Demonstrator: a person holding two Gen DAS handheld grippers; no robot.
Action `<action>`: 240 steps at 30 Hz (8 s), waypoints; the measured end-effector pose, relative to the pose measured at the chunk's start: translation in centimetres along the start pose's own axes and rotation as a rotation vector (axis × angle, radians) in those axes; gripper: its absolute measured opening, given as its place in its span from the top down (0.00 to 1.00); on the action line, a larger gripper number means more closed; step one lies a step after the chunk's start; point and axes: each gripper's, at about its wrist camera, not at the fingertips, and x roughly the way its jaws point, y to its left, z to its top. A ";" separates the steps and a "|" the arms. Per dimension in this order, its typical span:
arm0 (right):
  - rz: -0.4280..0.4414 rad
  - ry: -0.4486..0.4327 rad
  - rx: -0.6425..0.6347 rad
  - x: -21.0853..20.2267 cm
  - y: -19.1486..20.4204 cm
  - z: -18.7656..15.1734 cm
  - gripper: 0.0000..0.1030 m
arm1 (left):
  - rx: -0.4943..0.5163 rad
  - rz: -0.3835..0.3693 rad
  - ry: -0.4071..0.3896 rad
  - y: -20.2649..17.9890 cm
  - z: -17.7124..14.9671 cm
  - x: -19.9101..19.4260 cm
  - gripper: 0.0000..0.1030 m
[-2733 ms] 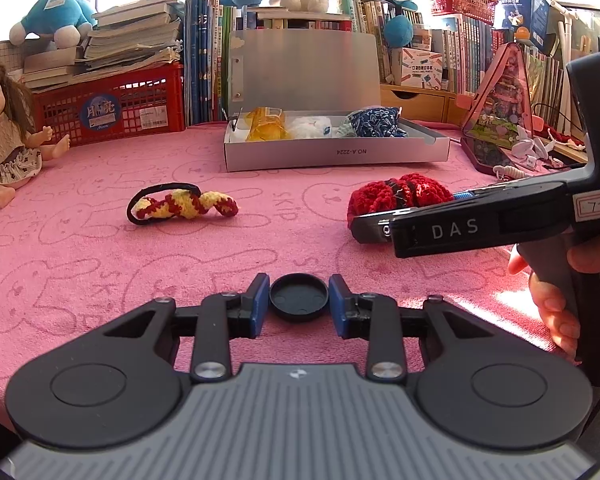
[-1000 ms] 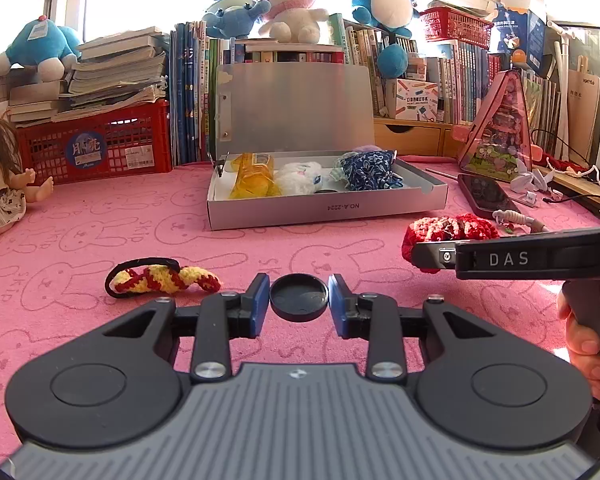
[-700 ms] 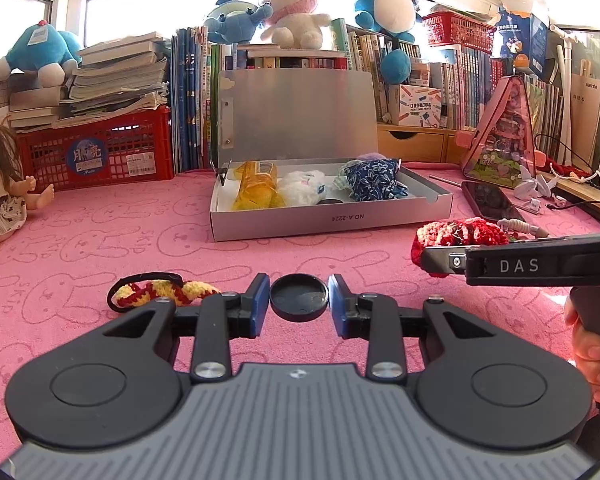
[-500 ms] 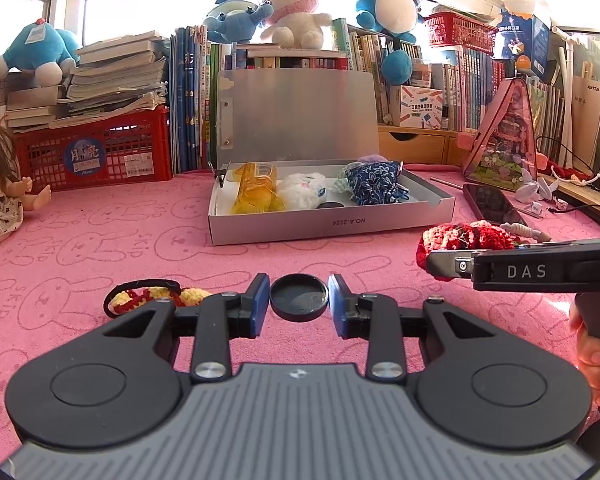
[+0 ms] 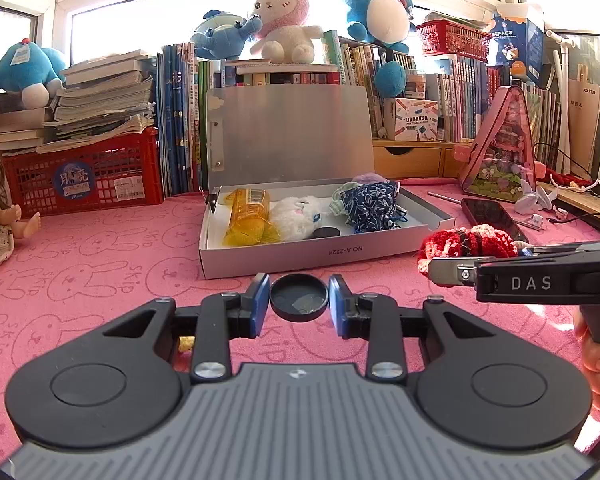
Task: Organize objects
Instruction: 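Carry the red pouch and black cap into the white box with both grippers, then open both grippers to release the pouch and cap in the box, then move the left gripper back to the red-yellow knitted hair tie, then grasp the red-yellow knitted hair tie with the left gripper, then carry the hair tie into the white box and open the left gripper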
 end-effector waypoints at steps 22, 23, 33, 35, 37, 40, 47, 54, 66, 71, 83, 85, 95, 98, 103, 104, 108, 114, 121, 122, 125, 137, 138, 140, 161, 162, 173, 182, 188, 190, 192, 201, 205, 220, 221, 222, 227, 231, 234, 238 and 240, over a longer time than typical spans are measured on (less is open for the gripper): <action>-0.037 -0.036 0.007 2.3 -1.5 3.3 0.39 | -0.040 -0.022 0.005 1.1 4.7 4.9 0.64; -0.041 -0.036 0.008 2.4 -1.6 3.5 0.39 | -0.046 -0.022 0.009 1.2 4.8 5.2 0.64; -0.077 -0.025 0.022 3.9 -3.0 4.4 0.39 | -0.066 0.002 0.027 2.2 5.9 7.8 0.64; -0.084 -0.025 0.019 4.1 -3.2 4.5 0.39 | -0.068 0.004 0.032 2.3 5.9 8.1 0.64; -0.088 -0.022 0.018 4.4 -3.3 4.7 0.39 | -0.071 0.006 0.041 2.3 5.9 8.6 0.64; -0.090 -0.015 0.024 5.0 -3.5 5.1 0.39 | -0.083 0.009 0.058 2.2 5.9 9.4 0.64; -0.096 0.008 0.023 6.7 -3.6 5.7 0.39 | -0.108 0.029 0.087 2.5 6.3 11.7 0.64; -0.108 0.046 0.027 8.9 -3.8 6.0 0.39 | -0.093 0.053 0.108 2.6 6.6 14.0 0.64; -0.097 0.078 0.013 11.3 -3.7 6.0 0.39 | -0.094 0.068 0.158 2.5 6.9 17.7 0.63; -0.079 0.096 0.043 12.6 -4.1 6.0 0.39 | -0.108 0.070 0.177 2.7 6.9 18.8 0.64; -0.068 0.097 0.032 13.5 -4.0 5.6 0.39 | -0.106 0.085 0.211 2.3 6.2 20.5 0.63; -0.068 0.098 0.028 13.6 -4.0 5.6 0.39 | -0.105 0.084 0.215 2.4 6.1 20.6 0.63; -0.076 0.101 0.019 14.1 -3.8 5.4 0.35 | -0.104 0.094 0.237 2.6 5.6 21.2 0.63; -0.083 0.099 0.022 14.2 -3.8 5.2 0.26 | -0.089 0.093 0.234 2.6 5.5 21.1 0.62; -0.086 0.098 0.017 14.2 -3.7 5.2 0.23 | -0.094 0.093 0.229 2.7 5.5 21.0 0.40; -0.087 0.097 0.016 14.2 -3.6 5.2 0.22 | -0.091 0.094 0.227 2.7 5.6 20.9 0.39; -0.094 0.092 0.011 14.0 -3.5 5.3 0.21 | -0.081 0.095 0.227 2.5 5.7 20.9 0.36; -0.093 0.089 0.022 13.8 -3.5 5.4 0.19 | -0.081 0.089 0.224 2.5 5.7 20.6 0.29; -0.091 0.073 0.030 13.1 -3.4 5.6 0.12 | -0.073 0.093 0.223 2.4 5.8 20.3 0.25; -0.091 0.072 0.032 13.0 -3.4 5.5 0.12 | -0.070 0.093 0.223 2.4 5.8 20.2 0.25; -0.097 0.070 0.029 12.8 -3.4 5.5 0.12 | -0.061 0.095 0.221 2.3 5.8 19.9 0.22; -0.099 0.062 0.024 12.0 -3.2 5.5 0.11 | -0.051 0.090 0.205 2.4 5.9 18.7 0.19; -0.100 0.061 0.022 11.9 -3.2 5.6 0.11 | -0.050 0.090 0.204 2.4 6.0 18.5 0.19; -0.101 0.059 0.023 11.7 -3.2 5.5 0.11 | -0.050 0.090 0.202 2.5 6.0 18.2 0.19; -0.060 0.006 -0.095 7.6 -0.6 4.1 0.11 | -0.076 0.158 0.129 5.9 2.8 7.0 0.17; -0.060 0.008 -0.101 7.6 -0.4 3.9 0.11 | -0.080 0.168 0.126 6.2 2.4 6.4 0.17; -0.082 0.025 -0.075 6.9 -0.8 2.8 0.11 | -0.063 0.258 0.138 6.6 -1.5 3.5 0.13; -0.096 0.042 -0.090 5.6 -0.8 1.2 0.10 | -0.100 0.251 0.214 7.2 -2.6 5.0 0.10; -0.096 0.052 -0.076 5.7 -1.0 0.8 0.10 | -0.104 0.247 0.180 7.1 -2.6 4.4 0.47; -0.097 0.053 -0.073 5.8 -1.1 0.8 0.10 | -0.102 0.243 0.173 6.9 -2.4 4.3 0.55; -0.096 0.054 -0.070 5.8 -1.1 0.8 0.10 | -0.105 0.230 0.168 6.8 -2.2 4.2 0.67; -0.103 0.054 -0.053 6.1 -1.3 1.0 0.10 | -0.027 0.166 0.111 4.0 0.2 4.8 0.93; -0.099 0.055 -0.049 6.1 -1.4 1.0 0.10 | 0.023 0.159 0.130 3.5 -0.1 5.4 0.74; -0.095 0.051 -0.054 6.6 -1.5 1.4 0.10 | -0.017 0.089 0.158 3.2 0.8 7.5 0.75; -0.097 0.046 -0.057 6.6 -1.4 1.5 0.10 | -0.021 0.081 0.150 3.1 1.3 7.7 0.75; -0.098 0.041 -0.055 6.7 -1.4 1.7 0.10 | -0.031 0.067 0.143 3.0 2.0 7.9 0.75; -0.103 0.030 -0.037 7.1 -1.6 2.6 0.10 | -0.057 0.041 0.137 2.6 4.5 10.0 0.75; -0.112 0.027 -0.050 7.6 -1.6 3.2 0.10 | -0.118 0.029 0.174 3.0 5.8 12.7 0.74; -0.121 0.024 -0.055 8.1 -1.6 3.8 0.10 | -0.124 0.042 0.190 3.0 6.4 14.4 0.74; -0.125 0.027 -0.051 8.7 -1.6 4.3 0.10 | -0.096 0.044 0.236 2.7 6.7 16.8 0.74; -0.126 0.031 -0.048 9.0 -1.6 4.4 0.10 | -0.087 0.056 0.252 2.5 6.6 17.6 0.74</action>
